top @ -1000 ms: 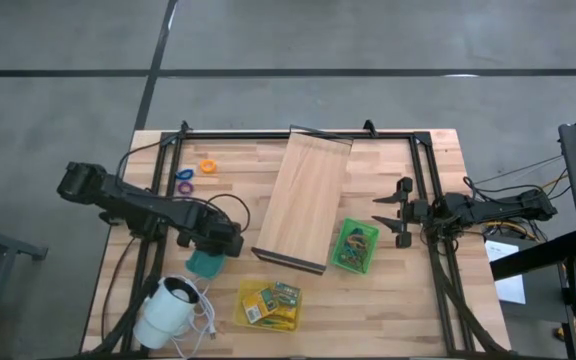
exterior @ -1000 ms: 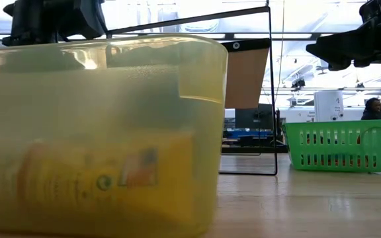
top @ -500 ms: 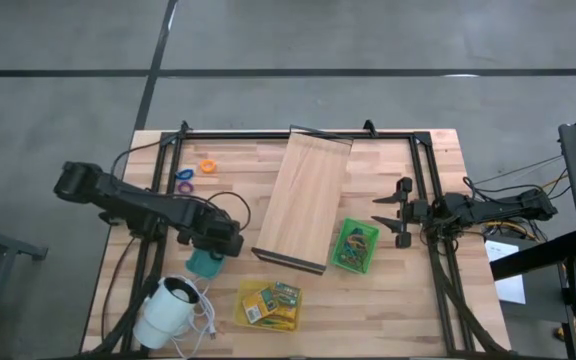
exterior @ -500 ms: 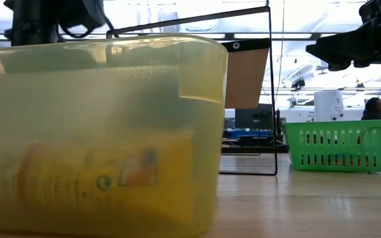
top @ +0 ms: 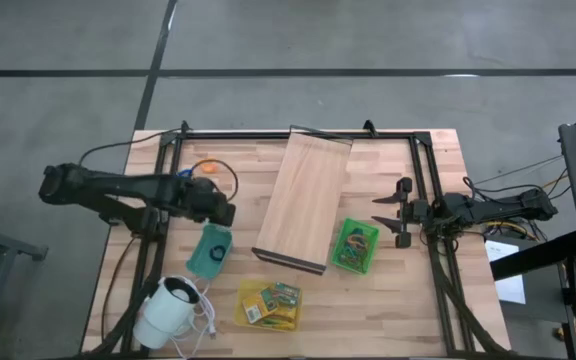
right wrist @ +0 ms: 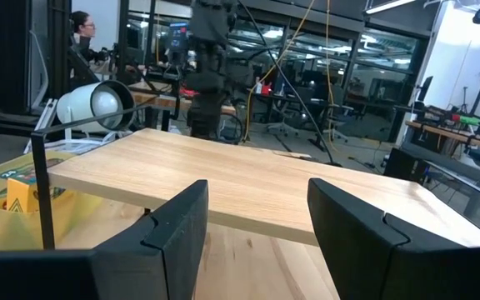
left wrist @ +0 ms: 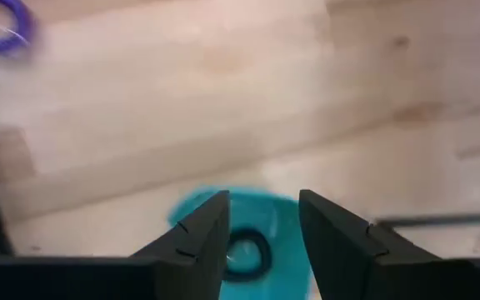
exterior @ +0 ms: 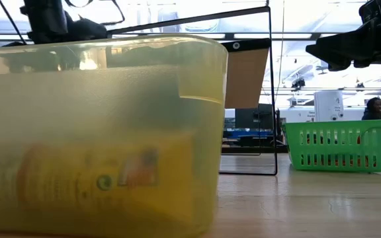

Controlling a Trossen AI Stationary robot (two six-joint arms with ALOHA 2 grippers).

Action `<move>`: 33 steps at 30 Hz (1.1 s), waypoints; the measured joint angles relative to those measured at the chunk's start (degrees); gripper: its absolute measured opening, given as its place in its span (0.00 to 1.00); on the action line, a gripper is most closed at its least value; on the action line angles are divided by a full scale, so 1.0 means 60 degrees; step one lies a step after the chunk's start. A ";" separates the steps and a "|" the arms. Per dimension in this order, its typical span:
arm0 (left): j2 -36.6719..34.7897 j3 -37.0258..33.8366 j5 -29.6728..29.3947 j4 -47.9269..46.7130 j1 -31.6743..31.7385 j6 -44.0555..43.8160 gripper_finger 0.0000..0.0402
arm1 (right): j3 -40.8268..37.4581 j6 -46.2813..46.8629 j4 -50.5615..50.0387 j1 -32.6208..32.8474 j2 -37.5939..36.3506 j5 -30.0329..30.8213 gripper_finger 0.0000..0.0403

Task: Pick & Place Office Desk Supplies
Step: Put the purple spring keychain into the blue bin

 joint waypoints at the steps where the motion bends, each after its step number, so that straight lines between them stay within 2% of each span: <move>1: -0.0010 0.0000 0.0007 -0.0077 0.0286 0.0202 0.37 | 0.0000 0.0000 0.0003 0.0003 -0.0004 0.0000 0.51; 8: 0.0100 -0.0029 -0.0029 -0.1245 0.2939 0.1061 0.37 | 0.0000 0.0000 0.0003 0.0000 -0.0011 0.0000 0.51; 13: 0.0093 -0.0094 -0.0567 -0.1099 0.4832 0.4081 0.37 | 0.0000 0.0000 0.0003 0.0000 -0.0015 0.0000 0.51; 16: 0.0103 -0.0488 -0.0548 -0.0593 0.5605 0.4522 0.37 | 0.0000 0.0000 0.0000 0.0000 -0.0015 0.0000 0.51; 23: 0.0100 -0.1856 -0.0521 0.0804 0.6539 0.5609 0.37 | 0.0000 0.0000 0.0003 0.0000 -0.0015 0.0000 0.51; 33: 0.0100 -0.3374 -0.0603 0.2824 0.6612 0.6979 0.37 | 0.0000 0.0000 0.0003 0.0000 -0.0015 0.0000 0.51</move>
